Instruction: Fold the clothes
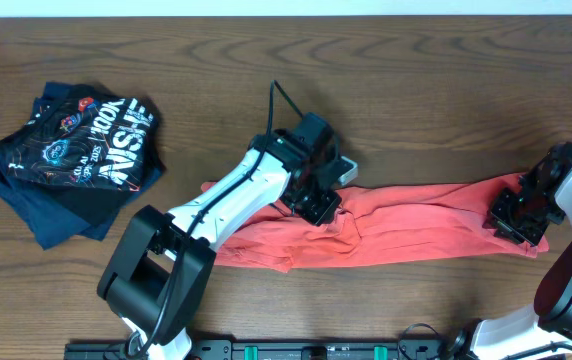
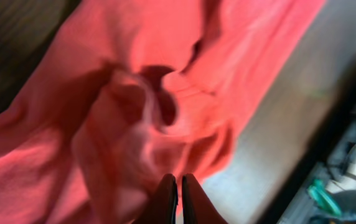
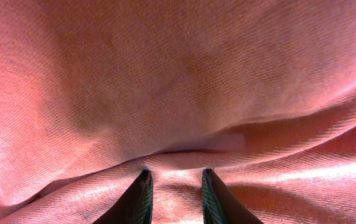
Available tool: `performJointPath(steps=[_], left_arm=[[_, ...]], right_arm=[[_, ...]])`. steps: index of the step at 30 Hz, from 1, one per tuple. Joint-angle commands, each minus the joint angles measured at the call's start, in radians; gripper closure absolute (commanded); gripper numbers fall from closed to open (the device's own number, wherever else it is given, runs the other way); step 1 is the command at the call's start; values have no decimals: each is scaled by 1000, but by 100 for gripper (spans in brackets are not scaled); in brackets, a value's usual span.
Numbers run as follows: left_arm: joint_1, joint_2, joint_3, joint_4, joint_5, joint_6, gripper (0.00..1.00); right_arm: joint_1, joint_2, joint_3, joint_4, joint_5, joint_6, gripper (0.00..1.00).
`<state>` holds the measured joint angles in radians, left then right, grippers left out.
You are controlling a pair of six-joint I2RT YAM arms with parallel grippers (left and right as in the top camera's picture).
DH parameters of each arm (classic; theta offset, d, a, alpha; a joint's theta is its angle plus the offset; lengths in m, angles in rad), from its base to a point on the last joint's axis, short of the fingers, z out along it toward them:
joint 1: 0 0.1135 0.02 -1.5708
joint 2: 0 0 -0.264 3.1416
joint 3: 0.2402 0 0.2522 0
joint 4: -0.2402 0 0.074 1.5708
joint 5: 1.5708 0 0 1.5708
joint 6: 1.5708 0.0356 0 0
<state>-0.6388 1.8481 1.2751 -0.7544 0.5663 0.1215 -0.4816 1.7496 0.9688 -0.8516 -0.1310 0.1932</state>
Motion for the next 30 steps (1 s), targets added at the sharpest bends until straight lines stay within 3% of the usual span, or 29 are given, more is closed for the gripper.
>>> performJointPath(steps=[1,5,22,30], left_arm=[[15,24,-31,31,-134,-74,92],[43,28,-62,83,-228,-137,92],[118,20,-136,86,-264,-230,91],[241,-74,-130,-3,-267,-319,87]], right_arm=[[18,-10,-6,-4,-1,0,75],[18,-10,-6,-4,-1,0,75],[18,-10,-6,-8,-1,0,75],[18,-10,-6,-7,-1,0,75]])
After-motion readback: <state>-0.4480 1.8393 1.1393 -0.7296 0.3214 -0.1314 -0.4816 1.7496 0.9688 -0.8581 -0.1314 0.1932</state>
